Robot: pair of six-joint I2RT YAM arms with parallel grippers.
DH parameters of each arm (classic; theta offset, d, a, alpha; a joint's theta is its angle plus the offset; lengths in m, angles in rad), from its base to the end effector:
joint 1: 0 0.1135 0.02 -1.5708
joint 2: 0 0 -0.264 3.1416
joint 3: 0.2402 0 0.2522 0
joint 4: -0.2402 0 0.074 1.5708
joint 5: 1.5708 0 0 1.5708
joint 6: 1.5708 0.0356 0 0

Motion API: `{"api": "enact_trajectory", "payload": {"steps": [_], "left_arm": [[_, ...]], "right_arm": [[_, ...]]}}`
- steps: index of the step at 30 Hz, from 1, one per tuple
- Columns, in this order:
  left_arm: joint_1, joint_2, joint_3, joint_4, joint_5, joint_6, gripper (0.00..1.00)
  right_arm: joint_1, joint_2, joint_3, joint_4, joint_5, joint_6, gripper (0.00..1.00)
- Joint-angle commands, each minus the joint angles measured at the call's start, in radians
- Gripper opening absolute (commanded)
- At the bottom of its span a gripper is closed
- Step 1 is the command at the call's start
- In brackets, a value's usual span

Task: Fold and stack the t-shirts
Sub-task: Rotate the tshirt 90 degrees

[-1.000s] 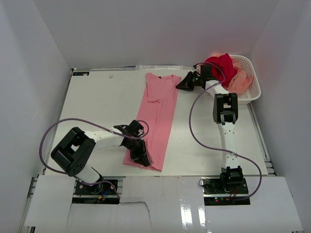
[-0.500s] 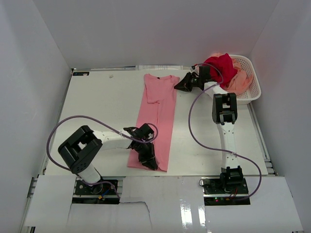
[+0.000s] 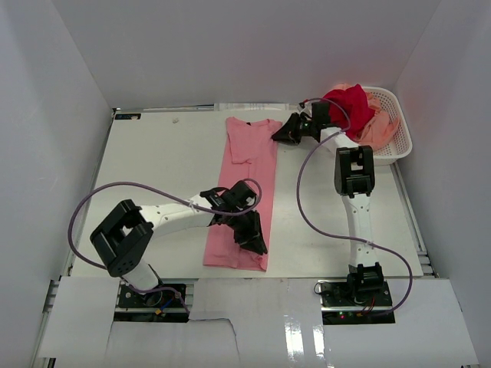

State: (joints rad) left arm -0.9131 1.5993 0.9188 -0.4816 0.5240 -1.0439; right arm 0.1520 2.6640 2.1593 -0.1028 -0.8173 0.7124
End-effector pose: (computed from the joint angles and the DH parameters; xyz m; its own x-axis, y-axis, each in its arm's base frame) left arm 0.1677 -0.2462 0.1737 -0.9794 0.0437 0.1970 -0.0792 0.8147 -0.5744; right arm 0.5680 0.1133 0.1128 -0.8816 0.3174 -0.3493 -0.1575 0.4997 0.8517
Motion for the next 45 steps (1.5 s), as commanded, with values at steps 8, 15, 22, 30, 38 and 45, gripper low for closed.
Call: {"api": "enact_trajectory", "payload": {"steps": [8, 15, 22, 30, 38, 45], "left_arm": [[0.176, -0.148, 0.356, -0.341, -0.058, 0.171, 0.31], [0.511, -0.101, 0.344, -0.304, -0.039, 0.399, 0.31], [0.588, 0.131, 0.544, -0.160, -0.071, 0.435, 0.31], [0.605, 0.443, 0.857, -0.109, -0.087, 0.459, 0.31], [0.605, 0.695, 1.143, -0.022, -0.013, 0.499, 0.32], [0.608, 0.823, 1.197, 0.040, 0.054, 0.505, 0.32]], "right_arm": [[0.024, -0.525, -0.326, -0.006, -0.060, -0.178, 0.35], [0.101, -0.875, -0.784, -0.133, 0.039, -0.333, 0.41], [0.309, -1.177, -1.171, -0.211, 0.234, -0.363, 0.40], [0.389, -1.270, -1.372, -0.123, 0.313, -0.283, 0.40], [0.506, -1.187, -1.374, -0.060, 0.320, -0.226, 0.37], [0.590, -1.138, -1.400, 0.006, 0.297, -0.165, 0.22]]}}
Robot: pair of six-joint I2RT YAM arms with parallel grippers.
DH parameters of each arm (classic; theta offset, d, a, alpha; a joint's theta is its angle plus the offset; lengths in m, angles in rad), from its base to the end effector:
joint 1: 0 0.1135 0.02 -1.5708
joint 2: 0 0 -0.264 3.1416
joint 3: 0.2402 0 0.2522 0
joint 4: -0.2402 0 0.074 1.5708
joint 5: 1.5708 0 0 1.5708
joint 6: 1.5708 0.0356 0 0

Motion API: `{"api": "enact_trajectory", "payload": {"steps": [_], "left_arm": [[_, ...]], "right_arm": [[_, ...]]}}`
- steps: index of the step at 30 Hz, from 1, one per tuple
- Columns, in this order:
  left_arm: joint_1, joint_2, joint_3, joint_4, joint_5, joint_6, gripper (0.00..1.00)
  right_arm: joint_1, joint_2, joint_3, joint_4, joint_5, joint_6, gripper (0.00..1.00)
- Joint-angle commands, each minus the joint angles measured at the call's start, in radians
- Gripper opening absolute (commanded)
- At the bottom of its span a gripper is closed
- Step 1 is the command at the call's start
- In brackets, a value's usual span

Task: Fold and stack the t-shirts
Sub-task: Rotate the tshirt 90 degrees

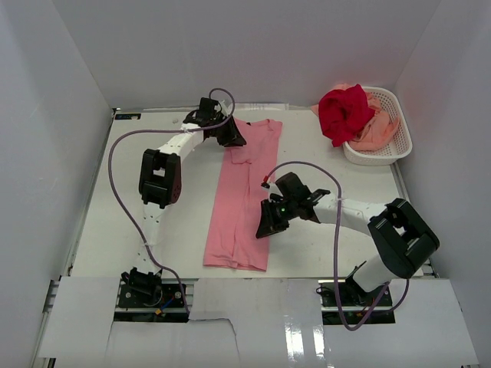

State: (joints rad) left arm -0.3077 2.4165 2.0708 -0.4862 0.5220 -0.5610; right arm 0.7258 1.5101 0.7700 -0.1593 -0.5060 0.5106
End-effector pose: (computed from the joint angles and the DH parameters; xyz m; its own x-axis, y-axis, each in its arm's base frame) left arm 0.5083 -0.1802 0.1845 -0.9065 -0.1958 -0.3741 0.1185 0.7325 -0.6704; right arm 0.2060 0.2059 0.1738 -0.9049 -0.2314 -0.3573 -0.4171 0.6502 0.6351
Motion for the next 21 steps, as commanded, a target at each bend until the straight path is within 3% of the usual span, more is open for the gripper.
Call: {"api": "enact_trajectory", "payload": {"steps": [1, 10, 21], "left_arm": [[0.001, 0.025, 0.046, 0.054, 0.064, 0.021, 0.32], [0.004, 0.093, -0.001, 0.106, 0.098, 0.003, 0.31], [0.083, 0.121, -0.001, 0.052, -0.010, 0.019, 0.31]], "right_arm": [[0.021, 0.021, -0.011, 0.063, -0.008, 0.040, 0.17], [0.038, 0.074, -0.078, 0.096, 0.007, 0.065, 0.10], [0.037, 0.137, -0.136, 0.089, 0.040, 0.074, 0.08]]}}
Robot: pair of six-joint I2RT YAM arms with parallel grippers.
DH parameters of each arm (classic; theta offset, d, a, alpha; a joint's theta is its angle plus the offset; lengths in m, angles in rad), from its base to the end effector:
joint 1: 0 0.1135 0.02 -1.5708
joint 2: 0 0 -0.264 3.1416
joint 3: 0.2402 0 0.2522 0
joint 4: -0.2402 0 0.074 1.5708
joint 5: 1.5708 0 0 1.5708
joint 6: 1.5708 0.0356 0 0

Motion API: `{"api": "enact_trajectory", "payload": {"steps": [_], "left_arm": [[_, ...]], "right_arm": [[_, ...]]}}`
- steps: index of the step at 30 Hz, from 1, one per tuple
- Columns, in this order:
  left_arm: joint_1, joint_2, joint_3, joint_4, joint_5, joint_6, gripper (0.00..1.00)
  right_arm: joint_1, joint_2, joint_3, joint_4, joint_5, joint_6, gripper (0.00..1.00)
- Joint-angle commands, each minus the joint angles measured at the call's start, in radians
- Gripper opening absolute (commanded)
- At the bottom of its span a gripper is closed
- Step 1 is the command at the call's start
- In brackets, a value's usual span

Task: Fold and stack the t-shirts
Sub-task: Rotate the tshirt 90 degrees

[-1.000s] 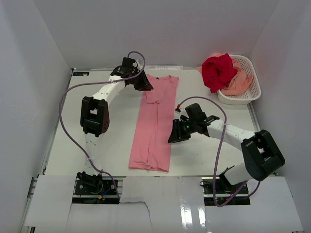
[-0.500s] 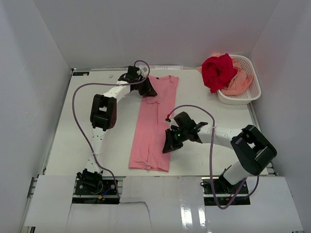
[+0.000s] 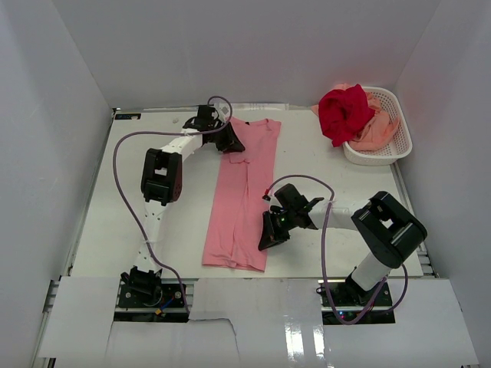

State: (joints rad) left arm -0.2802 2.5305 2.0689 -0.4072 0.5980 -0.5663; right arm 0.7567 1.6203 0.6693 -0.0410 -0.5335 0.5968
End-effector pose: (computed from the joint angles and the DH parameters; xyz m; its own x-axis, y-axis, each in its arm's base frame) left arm 0.5221 -0.1711 0.1306 -0.9293 -0.1940 -0.3143 0.0940 0.6987 -0.7092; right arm 0.1922 0.2064 0.1250 -0.9493 -0.2308 -0.2132 -0.3142 0.6829 0.6595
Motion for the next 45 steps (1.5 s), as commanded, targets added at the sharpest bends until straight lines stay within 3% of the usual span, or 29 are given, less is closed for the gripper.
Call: {"api": "enact_trajectory", "payload": {"steps": [1, 13, 14, 15, 18, 21, 28, 34, 45], "left_arm": [[0.067, 0.005, -0.003, -0.028, -0.090, 0.023, 0.31], [0.151, 0.013, 0.036, -0.033, -0.099, 0.009, 0.31], [0.153, 0.016, 0.045, -0.033, -0.089, 0.006, 0.32], [0.151, 0.017, 0.049, -0.033, -0.084, 0.002, 0.32], [0.151, 0.014, 0.063, -0.035, -0.069, -0.004, 0.32], [0.151, 0.002, 0.077, -0.033, -0.057, -0.012, 0.32], [0.150, -0.032, 0.109, -0.031, -0.006, -0.029, 0.33], [0.147, -0.079, 0.120, -0.031, 0.013, -0.046, 0.34], [0.079, -0.049, 0.180, -0.021, 0.055, -0.046, 0.34]], "right_arm": [[0.004, 0.026, -0.036, -0.036, 0.073, -0.012, 0.08], [-0.005, -0.027, -0.008, -0.135, 0.126, -0.037, 0.09], [-0.005, -0.030, 0.004, -0.137, 0.124, -0.038, 0.14], [-0.003, -0.033, 0.013, -0.137, 0.122, -0.045, 0.28], [0.000, -0.048, 0.071, -0.145, 0.115, -0.080, 0.38], [0.015, -0.069, 0.142, -0.168, 0.121, -0.109, 0.40], [0.072, -0.166, 0.174, -0.212, 0.138, -0.129, 0.43], [0.187, -0.252, 0.159, -0.270, 0.246, -0.108, 0.45], [0.325, -0.126, 0.213, -0.246, 0.297, -0.058, 0.42]]}}
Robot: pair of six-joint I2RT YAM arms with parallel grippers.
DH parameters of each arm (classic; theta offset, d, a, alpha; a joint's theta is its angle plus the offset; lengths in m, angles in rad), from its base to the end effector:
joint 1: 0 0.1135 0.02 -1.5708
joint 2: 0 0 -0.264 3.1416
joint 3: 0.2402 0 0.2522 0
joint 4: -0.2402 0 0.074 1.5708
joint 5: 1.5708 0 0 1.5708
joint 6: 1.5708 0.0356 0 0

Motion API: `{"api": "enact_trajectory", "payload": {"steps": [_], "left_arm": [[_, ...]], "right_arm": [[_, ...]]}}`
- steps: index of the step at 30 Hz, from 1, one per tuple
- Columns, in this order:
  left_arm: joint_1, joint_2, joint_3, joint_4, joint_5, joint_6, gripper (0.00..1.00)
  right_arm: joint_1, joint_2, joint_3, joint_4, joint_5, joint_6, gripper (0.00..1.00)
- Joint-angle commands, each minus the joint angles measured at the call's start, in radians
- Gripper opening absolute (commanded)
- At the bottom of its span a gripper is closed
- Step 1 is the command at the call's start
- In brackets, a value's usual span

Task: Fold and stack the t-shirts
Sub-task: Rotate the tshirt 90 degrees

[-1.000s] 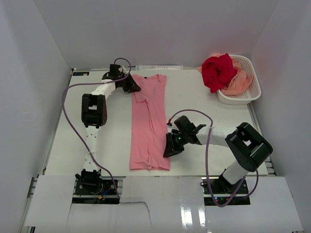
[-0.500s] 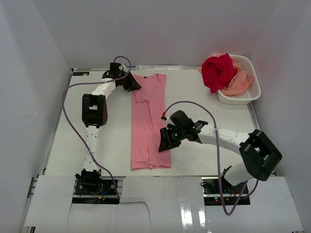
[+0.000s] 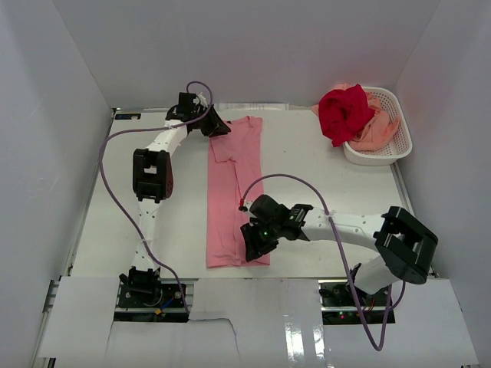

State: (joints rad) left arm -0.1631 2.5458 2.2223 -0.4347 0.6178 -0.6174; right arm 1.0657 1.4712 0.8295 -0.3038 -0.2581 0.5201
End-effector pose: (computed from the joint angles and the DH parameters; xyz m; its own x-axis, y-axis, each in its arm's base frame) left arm 0.5538 -0.1120 0.1698 -0.8701 -0.3351 -0.3615 0.0535 0.6648 -0.7451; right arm 0.1321 0.2576 0.1897 -0.7969 -0.4482 -0.4051 -0.6020 0.6452 0.4705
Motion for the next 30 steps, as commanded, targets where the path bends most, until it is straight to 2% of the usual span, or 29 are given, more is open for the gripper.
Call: {"api": "enact_trajectory", "payload": {"steps": [1, 14, 25, 30], "left_arm": [[-0.045, -0.059, 0.027, 0.008, 0.036, 0.008, 0.34], [-0.108, 0.014, 0.013, 0.027, 0.066, 0.004, 0.34], [-0.112, 0.053, -0.024, 0.036, 0.054, 0.005, 0.34], [-0.111, 0.057, -0.033, 0.034, 0.054, 0.011, 0.34]], "right_arm": [[0.017, 0.043, 0.060, 0.020, 0.022, 0.018, 0.42], [0.042, 0.132, 0.157, 0.014, 0.039, 0.004, 0.42], [0.059, 0.225, 0.198, 0.005, 0.048, 0.003, 0.42], [0.059, 0.239, 0.191, 0.019, 0.046, 0.004, 0.34]]}}
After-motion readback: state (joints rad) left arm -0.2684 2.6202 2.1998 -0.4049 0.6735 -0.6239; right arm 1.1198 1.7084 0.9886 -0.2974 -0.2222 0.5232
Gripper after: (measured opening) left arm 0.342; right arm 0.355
